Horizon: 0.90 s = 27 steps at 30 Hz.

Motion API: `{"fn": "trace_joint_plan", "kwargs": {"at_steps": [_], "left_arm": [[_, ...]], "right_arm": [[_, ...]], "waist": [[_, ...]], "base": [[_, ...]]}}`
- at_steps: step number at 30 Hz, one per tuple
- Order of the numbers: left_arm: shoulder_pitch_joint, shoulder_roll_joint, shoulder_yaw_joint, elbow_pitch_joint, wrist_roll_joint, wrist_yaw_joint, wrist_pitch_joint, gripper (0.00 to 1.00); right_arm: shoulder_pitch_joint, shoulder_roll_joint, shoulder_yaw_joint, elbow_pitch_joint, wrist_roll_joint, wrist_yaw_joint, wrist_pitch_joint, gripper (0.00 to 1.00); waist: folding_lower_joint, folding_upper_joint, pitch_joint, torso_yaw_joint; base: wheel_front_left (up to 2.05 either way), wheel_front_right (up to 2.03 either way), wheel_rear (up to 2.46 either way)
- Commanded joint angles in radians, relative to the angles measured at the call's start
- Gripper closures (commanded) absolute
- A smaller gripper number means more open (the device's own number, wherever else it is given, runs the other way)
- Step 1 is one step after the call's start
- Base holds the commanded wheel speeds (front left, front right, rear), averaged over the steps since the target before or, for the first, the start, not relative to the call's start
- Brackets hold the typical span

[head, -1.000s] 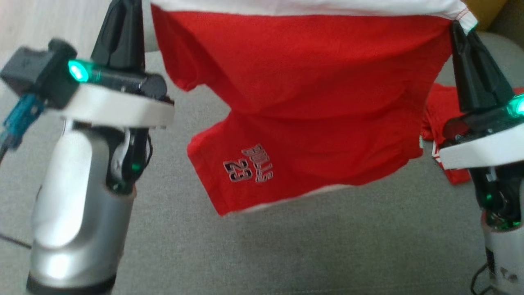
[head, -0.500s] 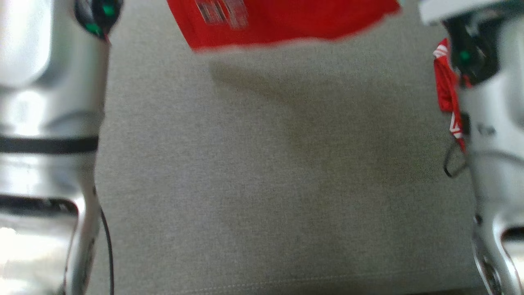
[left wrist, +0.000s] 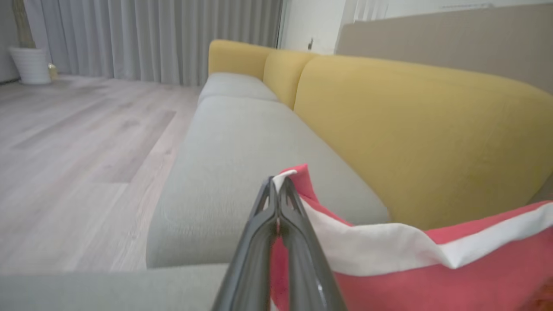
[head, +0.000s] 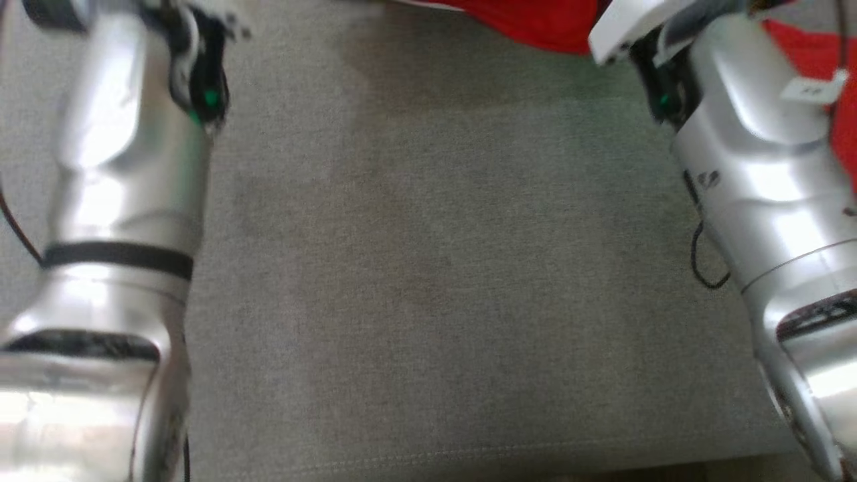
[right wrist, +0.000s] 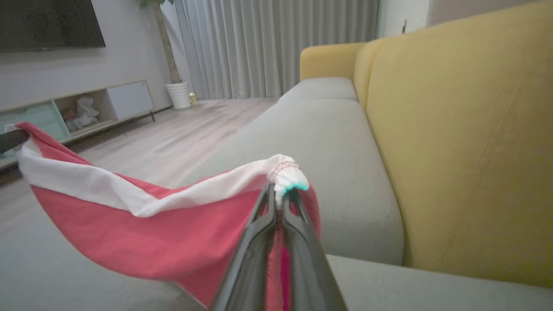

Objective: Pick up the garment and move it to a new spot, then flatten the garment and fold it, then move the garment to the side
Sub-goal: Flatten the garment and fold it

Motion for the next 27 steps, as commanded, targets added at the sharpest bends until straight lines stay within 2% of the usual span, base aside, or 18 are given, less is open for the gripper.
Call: {"fn": "trace_joint_plan", "kwargs": {"at_steps": [1, 5, 8, 16, 17, 21, 27], "left_arm": [[0.008, 0.025, 0.027, -0.029, -0.004, -0.006, -0.005, 1.0], [0.121, 0.016, 0.044, -0.058, -0.001, -0.015, -0.005, 1.0], [0.209, 0.011, 0.061, -0.115, -0.002, -0.018, -0.005, 1.0], [0.534, 0.008, 0.088, -0.405, -0.029, -0.034, -0.005, 1.0], [0.534, 0.008, 0.088, -0.405, -0.029, -0.034, -0.005, 1.0], [0.713, 0.008, 0.069, -0.511, -0.022, -0.039, -0.005, 1.0], [0.935, 0.008, 0.038, -0.614, -0.016, -0.038, -0.005, 1.0]], "right_arm": [[0.005, 0.027, 0.02, -0.014, 0.019, 0.007, -0.019, 1.0], [0.109, 0.029, 0.073, 0.0, 0.059, 0.007, -0.038, 1.0], [0.204, 0.029, 0.091, -0.037, 0.081, 0.007, -0.043, 1.0], [0.512, -0.045, 0.047, -0.267, 0.064, 0.007, -0.044, 1.0], [0.512, -0.045, 0.047, -0.267, 0.064, 0.007, -0.044, 1.0], [0.683, -0.067, 0.001, -0.377, 0.051, 0.007, -0.044, 1.0], [0.934, -0.061, -0.056, -0.533, 0.017, 0.007, -0.021, 1.0]], "waist": [[-0.0002, 0.0, 0.009, 0.008], [-0.0002, 0.0, 0.006, 0.018], [-0.0002, 0.0, -0.004, 0.023], [-0.0002, 0.0, -0.069, 0.052], [-0.0002, 0.0, -0.069, 0.052], [-0.0002, 0.0, -0.125, 0.066], [-0.0002, 0.0, -0.207, 0.077]], "base": [[0.0, 0.0, 0.0], [0.0, 0.0, 0.0], [0.0, 0.0, 0.0], [0.0, 0.0, 0.0], [0.0, 0.0, 0.0], [0.0, 0.0, 0.0], [0.0, 0.0, 0.0]]}}
